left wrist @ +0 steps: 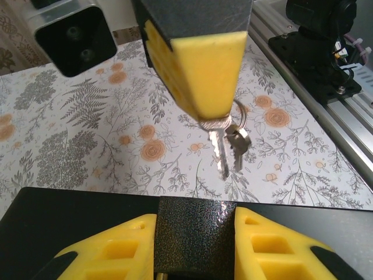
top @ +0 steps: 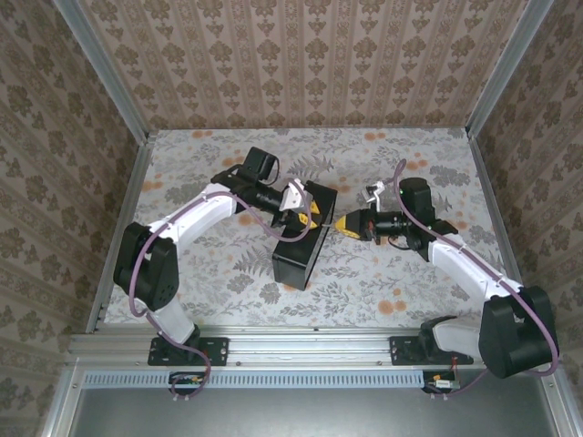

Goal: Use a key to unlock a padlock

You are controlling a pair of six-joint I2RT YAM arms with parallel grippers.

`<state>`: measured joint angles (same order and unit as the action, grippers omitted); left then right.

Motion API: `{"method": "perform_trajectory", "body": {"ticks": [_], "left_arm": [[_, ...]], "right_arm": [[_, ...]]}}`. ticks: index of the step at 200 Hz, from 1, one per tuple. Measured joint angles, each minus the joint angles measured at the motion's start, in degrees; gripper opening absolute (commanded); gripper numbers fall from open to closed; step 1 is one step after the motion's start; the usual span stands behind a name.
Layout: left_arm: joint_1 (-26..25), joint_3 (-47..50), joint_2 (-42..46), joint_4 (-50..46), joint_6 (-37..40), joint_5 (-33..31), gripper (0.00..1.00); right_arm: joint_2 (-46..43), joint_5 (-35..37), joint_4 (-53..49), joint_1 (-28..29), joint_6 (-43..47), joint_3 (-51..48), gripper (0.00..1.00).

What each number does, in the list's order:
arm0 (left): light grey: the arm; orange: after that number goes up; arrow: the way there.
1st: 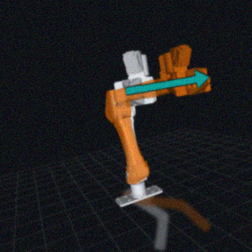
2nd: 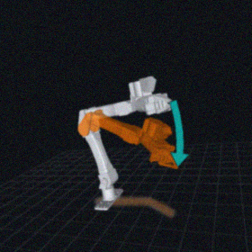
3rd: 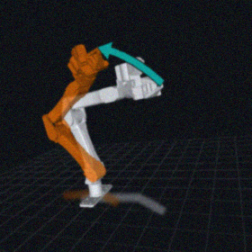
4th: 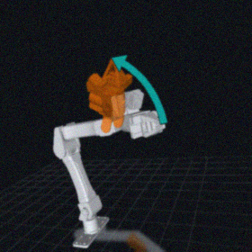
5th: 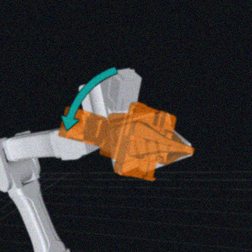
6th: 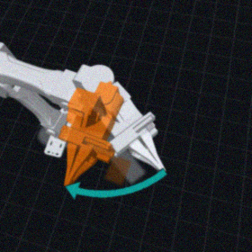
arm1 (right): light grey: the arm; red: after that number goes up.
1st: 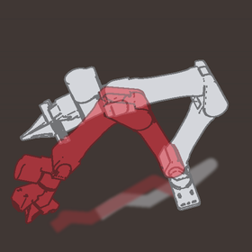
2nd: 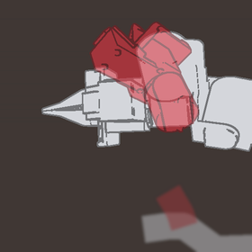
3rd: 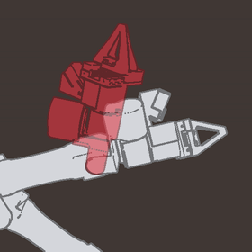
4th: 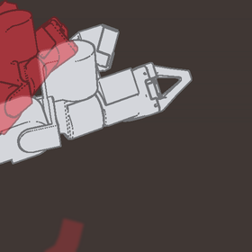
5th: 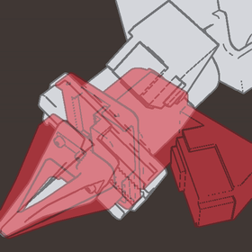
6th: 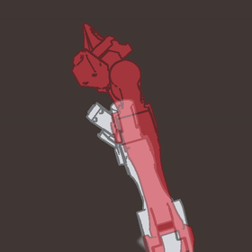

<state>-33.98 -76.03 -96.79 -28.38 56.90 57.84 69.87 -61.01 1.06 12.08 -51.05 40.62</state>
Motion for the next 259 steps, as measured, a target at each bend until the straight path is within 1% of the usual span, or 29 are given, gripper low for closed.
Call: {"method": "perform_trajectory", "body": {"ticks": [41, 88, 127, 159, 259], "left_arm": [[0.33, 0.00, 0.00, 0.24, 0.17, 0.02, 0.28], [0.33, 0.02, -0.02, 0.72, 0.15, 0.02, 0.27], [0.33, 0.02, -0.02, 1.01, 0.09, 0.02, 0.27], [0.33, 0.02, -0.02, 1.51, -0.28, 0.02, 0.27], [0.33, 0.02, -0.02, 1.81, -0.31, 0.00, 0.27]], "right_arm": [[-2.03, -0.11, 0.26, -1.97, -0.85, -2.71, 0.00], [-1.99, 1.42, 6.51, -2.01, -7.65, -4.26, 0.00], [0.31, 2.34, 13.00, -0.35, -11.78, -4.26, 0.00], [1.53, 2.34, 13.64, 1.29, -12.20, -4.24, 0.00], [1.07, 2.54, 14.01, 1.33, -12.17, -4.24, 0.00]]}}
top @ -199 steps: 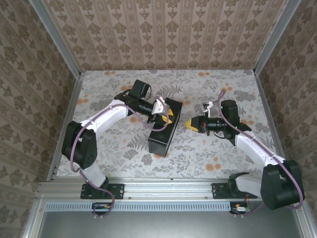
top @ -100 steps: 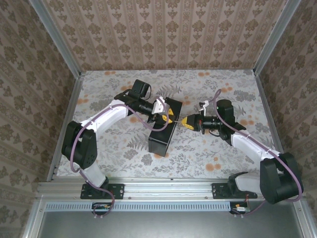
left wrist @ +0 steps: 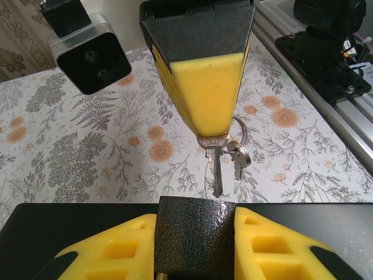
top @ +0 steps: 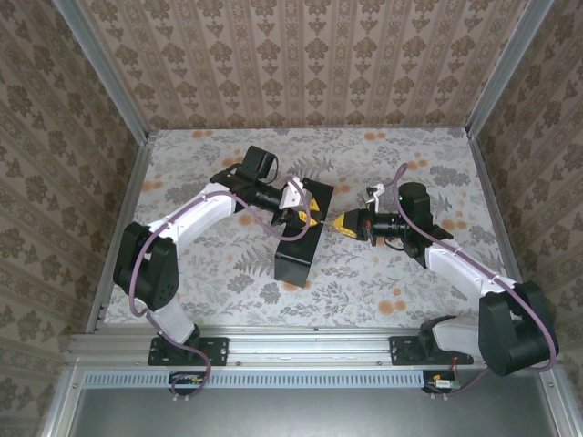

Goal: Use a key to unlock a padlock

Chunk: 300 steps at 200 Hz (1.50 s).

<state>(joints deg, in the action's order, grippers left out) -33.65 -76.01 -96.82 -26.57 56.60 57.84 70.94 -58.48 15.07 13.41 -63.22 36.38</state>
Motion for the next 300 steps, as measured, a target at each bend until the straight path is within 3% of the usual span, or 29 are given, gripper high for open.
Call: {"method": "perform_trajectory", "body": {"ticks": [300], "left_arm": [[0.00, 0.90, 0.00, 2.99, -3.02, -0.02, 0.26]], "right_arm": [[-0.04, 2.62, 2.80, 1.03, -1.57, 0.00, 0.00]]}}
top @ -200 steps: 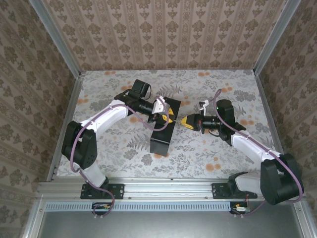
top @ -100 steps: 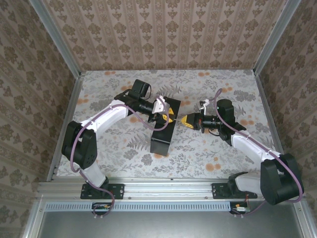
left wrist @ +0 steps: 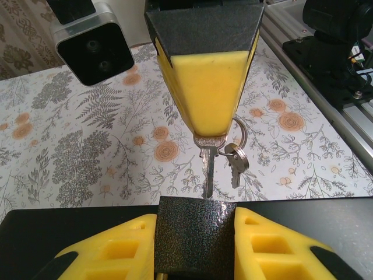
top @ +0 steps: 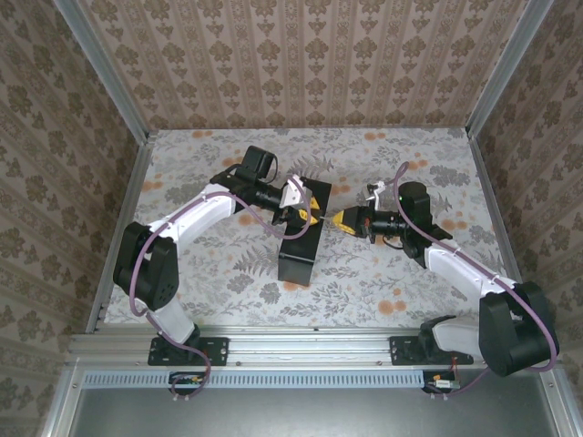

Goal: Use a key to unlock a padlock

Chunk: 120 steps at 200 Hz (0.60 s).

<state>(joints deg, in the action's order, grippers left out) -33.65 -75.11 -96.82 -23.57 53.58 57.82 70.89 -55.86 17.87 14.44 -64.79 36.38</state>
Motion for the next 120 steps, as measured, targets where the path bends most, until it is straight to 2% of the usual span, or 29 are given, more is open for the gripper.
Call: {"method": "perform_trajectory", "body": {"ticks": [120], "left_arm": [[0.04, 0.48, 0.00, 1.27, -0.98, 0.26, 0.25]], "right_arm": [[-0.02, 0.17, -0.44, -0.94, 0.33, -0.02, 0.00]]}}
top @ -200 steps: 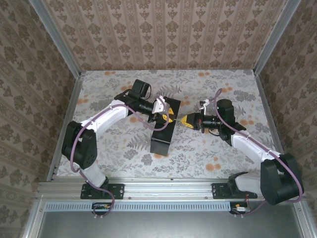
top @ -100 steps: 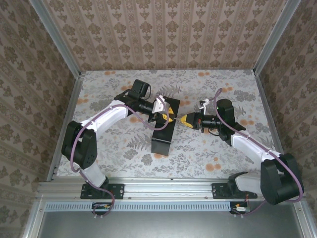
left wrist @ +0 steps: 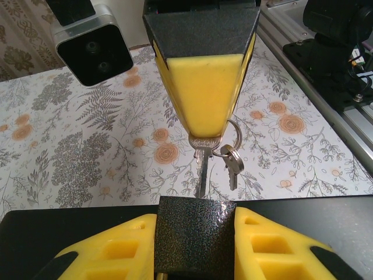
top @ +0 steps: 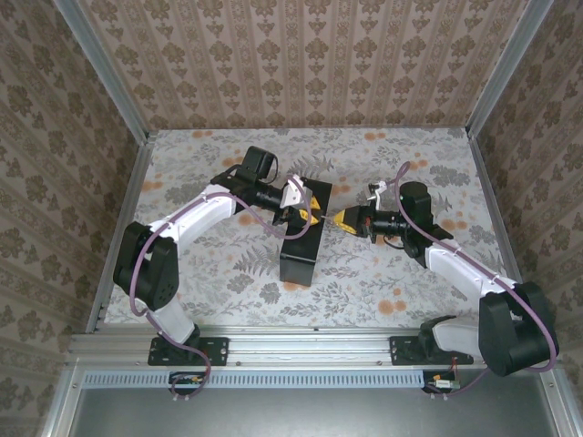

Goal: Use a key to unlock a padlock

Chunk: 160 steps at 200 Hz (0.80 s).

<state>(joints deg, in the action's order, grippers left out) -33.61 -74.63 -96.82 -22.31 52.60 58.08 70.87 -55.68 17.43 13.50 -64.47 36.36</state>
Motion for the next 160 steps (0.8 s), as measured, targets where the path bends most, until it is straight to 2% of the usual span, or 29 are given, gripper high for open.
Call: {"method": "perform_trajectory", "body": {"ticks": [160], "left_arm": [[0.00, 0.15, 0.00, 1.33, -1.62, 0.20, 0.25]], "right_arm": [[0.00, 0.00, -0.02, 0.33, 0.85, 0.00, 0.00]]}}
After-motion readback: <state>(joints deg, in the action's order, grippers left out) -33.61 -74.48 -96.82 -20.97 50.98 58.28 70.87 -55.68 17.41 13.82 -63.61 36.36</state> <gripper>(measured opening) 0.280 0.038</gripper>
